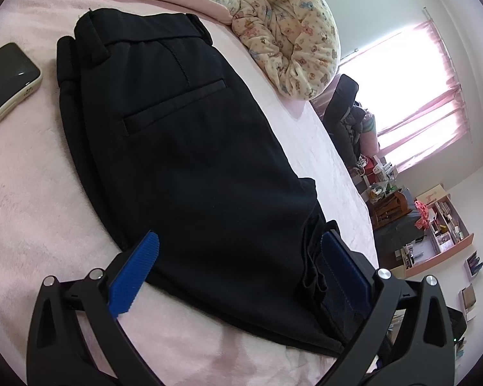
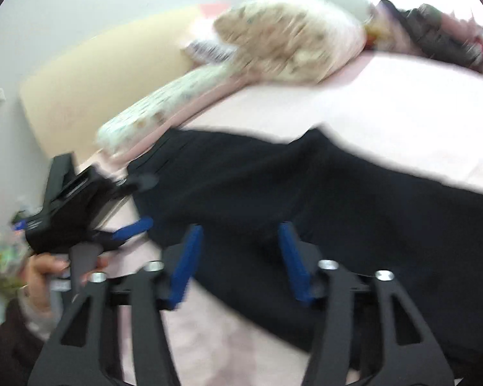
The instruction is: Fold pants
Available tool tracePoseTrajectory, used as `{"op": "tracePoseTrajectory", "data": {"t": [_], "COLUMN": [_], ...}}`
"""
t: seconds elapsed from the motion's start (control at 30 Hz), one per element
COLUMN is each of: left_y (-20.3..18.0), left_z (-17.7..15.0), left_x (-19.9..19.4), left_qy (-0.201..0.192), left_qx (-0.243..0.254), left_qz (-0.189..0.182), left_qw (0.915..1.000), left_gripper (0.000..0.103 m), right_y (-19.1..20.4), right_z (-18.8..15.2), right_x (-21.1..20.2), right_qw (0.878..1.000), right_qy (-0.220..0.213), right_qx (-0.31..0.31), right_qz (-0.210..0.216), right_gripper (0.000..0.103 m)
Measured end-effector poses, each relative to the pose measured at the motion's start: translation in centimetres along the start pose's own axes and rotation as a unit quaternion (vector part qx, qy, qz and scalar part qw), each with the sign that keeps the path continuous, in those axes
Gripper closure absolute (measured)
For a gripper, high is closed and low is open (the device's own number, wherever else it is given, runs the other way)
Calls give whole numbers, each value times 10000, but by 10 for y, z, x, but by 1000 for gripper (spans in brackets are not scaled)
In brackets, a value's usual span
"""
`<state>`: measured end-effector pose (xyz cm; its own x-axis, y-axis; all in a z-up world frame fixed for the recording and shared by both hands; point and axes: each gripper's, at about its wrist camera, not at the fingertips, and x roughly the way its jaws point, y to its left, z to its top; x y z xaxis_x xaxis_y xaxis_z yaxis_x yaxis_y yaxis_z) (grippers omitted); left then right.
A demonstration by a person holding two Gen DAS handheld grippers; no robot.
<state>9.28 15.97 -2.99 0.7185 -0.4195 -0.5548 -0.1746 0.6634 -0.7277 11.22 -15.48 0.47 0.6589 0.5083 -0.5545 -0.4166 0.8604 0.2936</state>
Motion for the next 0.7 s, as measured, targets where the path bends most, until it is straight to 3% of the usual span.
{"op": "tracePoseTrajectory", "data": {"t": [0.07, 0.3, 0.4, 0.43, 0.47, 0.6, 0.7], "left_y": [0, 0, 0, 1, 1, 4, 3], "left_z": [0, 1, 2, 2, 2, 2, 2], "left_x": [0, 0, 0, 0, -1, -2, -2], "left_qy": [14, 36, 52, 60, 63, 61, 41], "left_qx": [5, -22, -16, -30, -47, -172, -177], "left_qz": [-4, -24, -38, -52, -67, -119, -84], "left_qw": [10000, 10000, 10000, 10000, 9999, 9998, 9998], "left_gripper": [2, 2, 2, 2, 2, 2, 2], "right_y": [-4, 2, -7, -11, -14, -18, -10], "right_z": [1, -8, -14, -14, -13, -5, 0], "right_x": [3, 39, 55, 56, 51, 29, 23], "right_qw": [9990, 9966, 9944, 9947, 9956, 9981, 9991], "right_qy": [-21, 568, 740, 718, 621, 138, 53], "right_qx": [-59, -213, -69, 29, 188, 477, 368], "right_qz": [-434, -564, -757, -734, -680, -354, -191], "right_gripper": [64, 64, 77, 86, 87, 88, 88]}}
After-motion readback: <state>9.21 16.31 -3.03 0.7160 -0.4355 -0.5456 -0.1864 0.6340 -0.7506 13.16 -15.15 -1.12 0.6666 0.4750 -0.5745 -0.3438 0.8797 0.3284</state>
